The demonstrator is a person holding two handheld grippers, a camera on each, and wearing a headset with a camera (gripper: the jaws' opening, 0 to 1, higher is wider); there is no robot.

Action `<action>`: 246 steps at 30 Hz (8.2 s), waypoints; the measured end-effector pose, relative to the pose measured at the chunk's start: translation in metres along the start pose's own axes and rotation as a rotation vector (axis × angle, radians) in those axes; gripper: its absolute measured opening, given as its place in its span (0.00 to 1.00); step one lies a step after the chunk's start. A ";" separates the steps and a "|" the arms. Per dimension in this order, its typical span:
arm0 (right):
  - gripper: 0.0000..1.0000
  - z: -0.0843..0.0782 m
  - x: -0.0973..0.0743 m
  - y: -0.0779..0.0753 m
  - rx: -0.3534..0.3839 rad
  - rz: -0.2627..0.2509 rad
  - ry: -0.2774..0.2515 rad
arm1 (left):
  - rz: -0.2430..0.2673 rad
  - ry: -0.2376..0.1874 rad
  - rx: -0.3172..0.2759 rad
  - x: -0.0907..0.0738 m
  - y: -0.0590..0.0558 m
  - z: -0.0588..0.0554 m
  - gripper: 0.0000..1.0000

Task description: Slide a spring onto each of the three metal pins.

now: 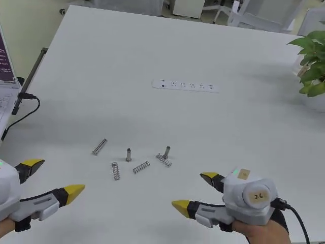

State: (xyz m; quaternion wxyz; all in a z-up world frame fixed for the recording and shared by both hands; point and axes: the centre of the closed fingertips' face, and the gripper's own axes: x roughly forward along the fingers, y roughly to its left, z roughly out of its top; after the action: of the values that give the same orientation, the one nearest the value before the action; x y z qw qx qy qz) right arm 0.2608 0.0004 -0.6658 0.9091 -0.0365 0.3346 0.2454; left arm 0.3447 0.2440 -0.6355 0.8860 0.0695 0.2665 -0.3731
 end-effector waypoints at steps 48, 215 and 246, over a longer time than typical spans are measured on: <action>0.61 -0.011 -0.010 -0.006 0.055 -0.064 0.007 | -0.053 0.009 0.031 0.029 0.013 0.020 0.60; 0.58 -0.015 -0.022 -0.026 0.130 -0.121 -0.037 | -0.022 0.296 0.112 0.145 0.029 -0.033 0.14; 0.58 -0.021 -0.014 -0.024 0.112 -0.063 -0.022 | 0.053 0.256 -0.053 0.078 0.006 -0.062 0.29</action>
State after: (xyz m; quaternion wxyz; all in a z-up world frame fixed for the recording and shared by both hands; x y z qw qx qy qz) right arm 0.2505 -0.0317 -0.6758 0.9206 0.0068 0.3367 0.1978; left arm 0.3679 0.2201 -0.7296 0.8559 0.1002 0.3850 -0.3304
